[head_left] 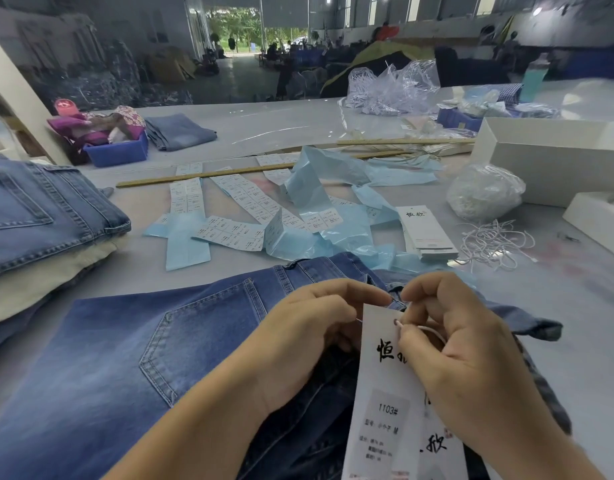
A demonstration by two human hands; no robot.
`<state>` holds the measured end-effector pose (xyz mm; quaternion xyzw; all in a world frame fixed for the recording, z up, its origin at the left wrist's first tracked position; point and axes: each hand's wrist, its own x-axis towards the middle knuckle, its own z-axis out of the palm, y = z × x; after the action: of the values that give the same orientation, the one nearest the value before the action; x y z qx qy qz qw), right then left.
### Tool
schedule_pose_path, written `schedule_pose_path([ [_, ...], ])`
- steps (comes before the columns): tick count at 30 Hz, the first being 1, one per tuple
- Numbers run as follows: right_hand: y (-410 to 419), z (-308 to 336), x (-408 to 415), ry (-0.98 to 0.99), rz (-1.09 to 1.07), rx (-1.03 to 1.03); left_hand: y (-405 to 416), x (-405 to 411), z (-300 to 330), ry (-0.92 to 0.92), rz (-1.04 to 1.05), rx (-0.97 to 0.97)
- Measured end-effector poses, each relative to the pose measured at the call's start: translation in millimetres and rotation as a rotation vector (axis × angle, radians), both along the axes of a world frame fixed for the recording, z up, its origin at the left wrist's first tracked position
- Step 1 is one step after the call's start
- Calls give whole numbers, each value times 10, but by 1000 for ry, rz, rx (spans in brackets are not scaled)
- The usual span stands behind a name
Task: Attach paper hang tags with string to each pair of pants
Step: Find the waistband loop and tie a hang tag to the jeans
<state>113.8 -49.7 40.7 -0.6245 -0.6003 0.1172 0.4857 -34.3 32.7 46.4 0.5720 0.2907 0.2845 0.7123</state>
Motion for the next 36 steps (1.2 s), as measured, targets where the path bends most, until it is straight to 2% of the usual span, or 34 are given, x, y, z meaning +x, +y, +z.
schedule_pose_path([
  [3, 4, 10, -4, -2, 50, -32, 33, 2, 3, 12, -48, -8],
  [8, 5, 49, -4, -15, 102, -48, 20, 43, 6, 67, -69, 148],
  [13, -3, 76, 46, -14, 102, -95, 10, 49, 23, 49, -88, 193],
  [23, 25, 139, 93, -29, -4, -174, 1, 84, -6, 73, 71, 379],
  [30, 18, 158, 122, 55, 59, -227, 3, 110, -12, 208, 98, 487],
  [34, -6, 134, 150, 53, 35, -208, 39, 106, -82, 433, 115, 606],
  [36, -9, 118, 152, 36, 44, -225, 36, 108, -94, 480, 69, 631],
])
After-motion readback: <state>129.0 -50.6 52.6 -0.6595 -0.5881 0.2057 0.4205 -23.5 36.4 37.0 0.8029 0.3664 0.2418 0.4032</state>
